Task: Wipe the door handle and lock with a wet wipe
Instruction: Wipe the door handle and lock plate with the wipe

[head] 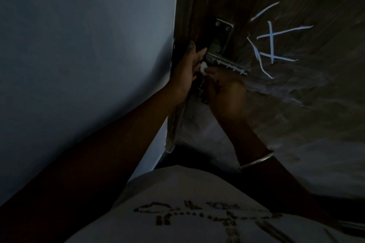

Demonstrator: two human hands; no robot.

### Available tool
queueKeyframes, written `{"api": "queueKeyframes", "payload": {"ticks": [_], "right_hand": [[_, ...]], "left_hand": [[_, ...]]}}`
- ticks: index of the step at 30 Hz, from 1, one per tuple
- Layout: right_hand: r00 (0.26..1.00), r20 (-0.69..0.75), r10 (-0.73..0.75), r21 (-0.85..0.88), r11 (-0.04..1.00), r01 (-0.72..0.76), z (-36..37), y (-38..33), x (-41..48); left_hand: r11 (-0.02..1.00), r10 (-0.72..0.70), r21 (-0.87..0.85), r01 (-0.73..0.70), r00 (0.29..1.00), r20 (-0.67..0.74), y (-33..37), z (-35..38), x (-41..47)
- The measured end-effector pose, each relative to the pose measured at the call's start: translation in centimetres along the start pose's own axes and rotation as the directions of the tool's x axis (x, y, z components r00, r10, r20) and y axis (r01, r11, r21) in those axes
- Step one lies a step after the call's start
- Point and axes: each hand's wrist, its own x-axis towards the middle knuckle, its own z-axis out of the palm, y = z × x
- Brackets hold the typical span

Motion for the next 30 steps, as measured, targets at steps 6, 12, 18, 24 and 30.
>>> {"api": "queueKeyframes", "payload": {"ticks": [6,12,18,24,30], "right_hand": [[0.952,0.130,-0.278,-0.360,0.881,0.306,1.8,1.2,0.4],[0.932,0.156,-0.326,-0.432,0.827,0.361,2.0,0.7,2.7],[0.934,0.131,-0.333,-0.555,0.756,0.347,1.7,1.7,2.6],[0.949,0.146,-0.278,-0.542,0.780,0.312,1.5,2.8,1.9],[0.932,0.155,-0.328,-0.617,0.704,0.351,3.0,1.2,3.6]], "left_hand": [[0.997,-0.031,-0.076,0.033,0.999,0.024,0.0,-0.4,0.7],[0.998,-0.032,-0.059,0.035,0.999,0.043,0.3,-0.7,0.6],[0.998,-0.046,-0.034,0.048,0.997,0.061,0.1,-1.2,0.9],[0.998,-0.041,-0.042,0.044,0.997,0.067,0.1,-0.8,0.8],[0.994,-0.031,-0.105,0.037,0.998,0.061,-0.3,-1.8,1.8]]}}
